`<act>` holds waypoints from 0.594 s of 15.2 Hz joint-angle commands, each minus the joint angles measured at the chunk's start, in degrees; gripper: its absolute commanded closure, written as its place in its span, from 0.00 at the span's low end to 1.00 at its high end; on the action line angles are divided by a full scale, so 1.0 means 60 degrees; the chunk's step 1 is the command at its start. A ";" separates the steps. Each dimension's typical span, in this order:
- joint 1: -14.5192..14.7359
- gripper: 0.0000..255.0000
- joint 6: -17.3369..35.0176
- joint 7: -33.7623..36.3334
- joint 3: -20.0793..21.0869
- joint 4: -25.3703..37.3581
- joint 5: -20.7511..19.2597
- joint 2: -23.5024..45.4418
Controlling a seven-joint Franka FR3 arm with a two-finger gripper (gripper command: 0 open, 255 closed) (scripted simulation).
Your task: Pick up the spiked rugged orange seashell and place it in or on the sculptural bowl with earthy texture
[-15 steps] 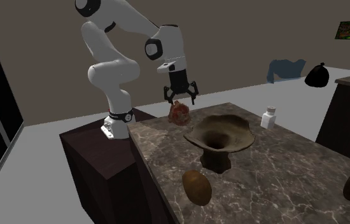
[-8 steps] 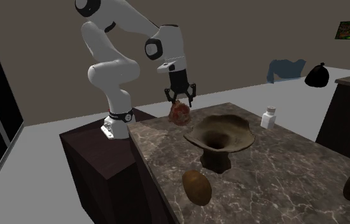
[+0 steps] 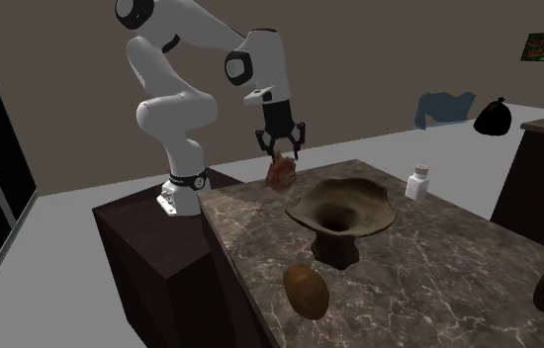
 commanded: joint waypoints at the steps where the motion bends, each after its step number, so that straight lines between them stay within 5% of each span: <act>1: -0.0027 1.00 -0.0344 0.0011 -0.0115 0.0143 -0.0110 -0.0204; 9: -0.0200 1.00 -0.1618 0.0053 -0.0550 0.0908 -0.0555 -0.0739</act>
